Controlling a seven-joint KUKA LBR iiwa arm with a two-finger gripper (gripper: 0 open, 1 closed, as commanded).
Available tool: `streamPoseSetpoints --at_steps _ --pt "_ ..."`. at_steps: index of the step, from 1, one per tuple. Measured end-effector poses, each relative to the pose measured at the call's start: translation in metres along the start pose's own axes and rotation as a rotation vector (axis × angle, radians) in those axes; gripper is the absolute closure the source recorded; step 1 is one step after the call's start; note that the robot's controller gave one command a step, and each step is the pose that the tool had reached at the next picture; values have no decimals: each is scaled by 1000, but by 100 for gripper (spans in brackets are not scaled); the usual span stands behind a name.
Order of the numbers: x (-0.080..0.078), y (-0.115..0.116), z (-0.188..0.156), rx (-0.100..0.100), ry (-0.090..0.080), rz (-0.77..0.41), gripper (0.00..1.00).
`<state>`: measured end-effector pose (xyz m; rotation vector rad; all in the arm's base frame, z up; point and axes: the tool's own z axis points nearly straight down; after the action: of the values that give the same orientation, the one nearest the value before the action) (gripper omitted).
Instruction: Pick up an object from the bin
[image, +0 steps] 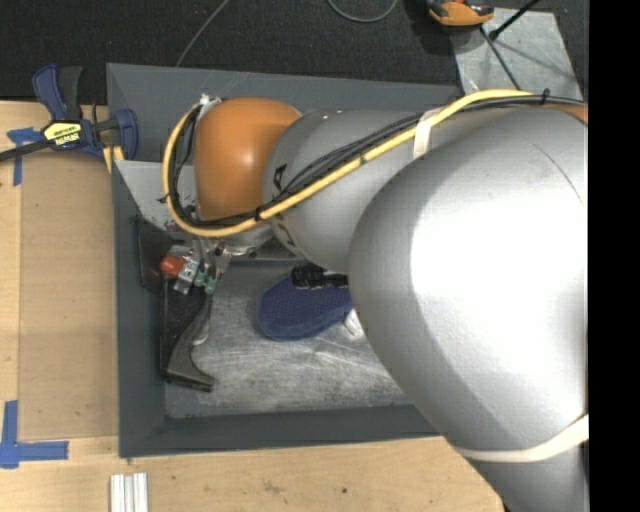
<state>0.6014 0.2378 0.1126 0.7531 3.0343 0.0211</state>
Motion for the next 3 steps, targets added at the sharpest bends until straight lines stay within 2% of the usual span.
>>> streamPoseSetpoints --at_steps 1,2,3 --pt "5 2 -129 8 4 -30 100" --pt "6 1 -123 15 10 -31 0" --pt "12 -23 -10 2 3 -330 0"
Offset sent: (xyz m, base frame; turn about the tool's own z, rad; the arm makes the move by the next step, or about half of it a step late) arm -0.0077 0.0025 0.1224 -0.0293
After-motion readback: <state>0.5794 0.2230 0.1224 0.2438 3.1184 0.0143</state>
